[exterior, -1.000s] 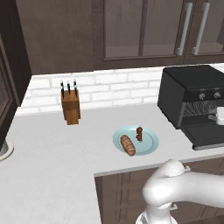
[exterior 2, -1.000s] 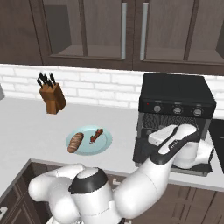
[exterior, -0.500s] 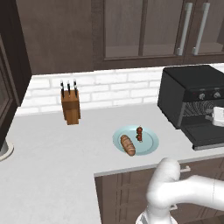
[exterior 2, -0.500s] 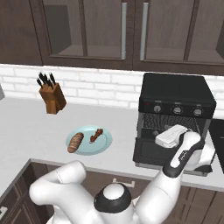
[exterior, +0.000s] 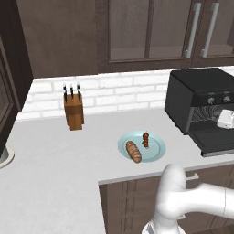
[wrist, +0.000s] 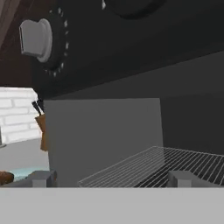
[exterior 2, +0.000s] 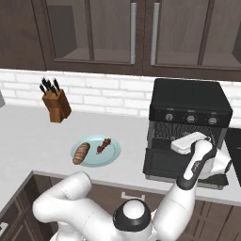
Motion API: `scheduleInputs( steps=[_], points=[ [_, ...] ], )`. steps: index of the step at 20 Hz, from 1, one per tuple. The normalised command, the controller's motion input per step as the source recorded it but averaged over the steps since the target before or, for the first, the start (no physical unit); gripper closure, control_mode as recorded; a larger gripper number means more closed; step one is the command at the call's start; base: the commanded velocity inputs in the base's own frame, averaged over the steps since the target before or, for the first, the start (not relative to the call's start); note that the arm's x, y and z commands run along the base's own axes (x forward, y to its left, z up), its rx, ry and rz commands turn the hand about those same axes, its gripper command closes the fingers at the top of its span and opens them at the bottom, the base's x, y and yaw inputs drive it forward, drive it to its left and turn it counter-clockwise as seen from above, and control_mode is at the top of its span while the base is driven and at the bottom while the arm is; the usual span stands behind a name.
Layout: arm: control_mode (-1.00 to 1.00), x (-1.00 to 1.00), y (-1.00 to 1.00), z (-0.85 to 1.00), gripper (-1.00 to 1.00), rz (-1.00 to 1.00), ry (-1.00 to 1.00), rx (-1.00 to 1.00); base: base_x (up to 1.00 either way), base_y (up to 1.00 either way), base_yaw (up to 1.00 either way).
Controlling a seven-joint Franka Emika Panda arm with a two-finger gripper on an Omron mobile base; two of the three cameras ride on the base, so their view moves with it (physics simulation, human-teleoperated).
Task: Pick up the kebab skewer and baguette bread, and place them inside the toaster oven. Close the toaster oven door and start by setting the timer.
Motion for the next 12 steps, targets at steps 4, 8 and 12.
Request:
scheduleInputs(
  steps=[4,8,12],
  points=[
    [-1.0,0.2,-0.24,-0.2,-1.0,-0.07,0.0,0.0,0.0,0.0,0.0],
    [-1.0,0.18,-0.14,-0.33,-1.0,-0.05,0.0,0.0,0.0,0.0,0.0],
    [-1.0,0.27,-0.13,-0.07,-1.0,-0.05,0.0,0.0,0.0,0.0,0.0]
  ],
)
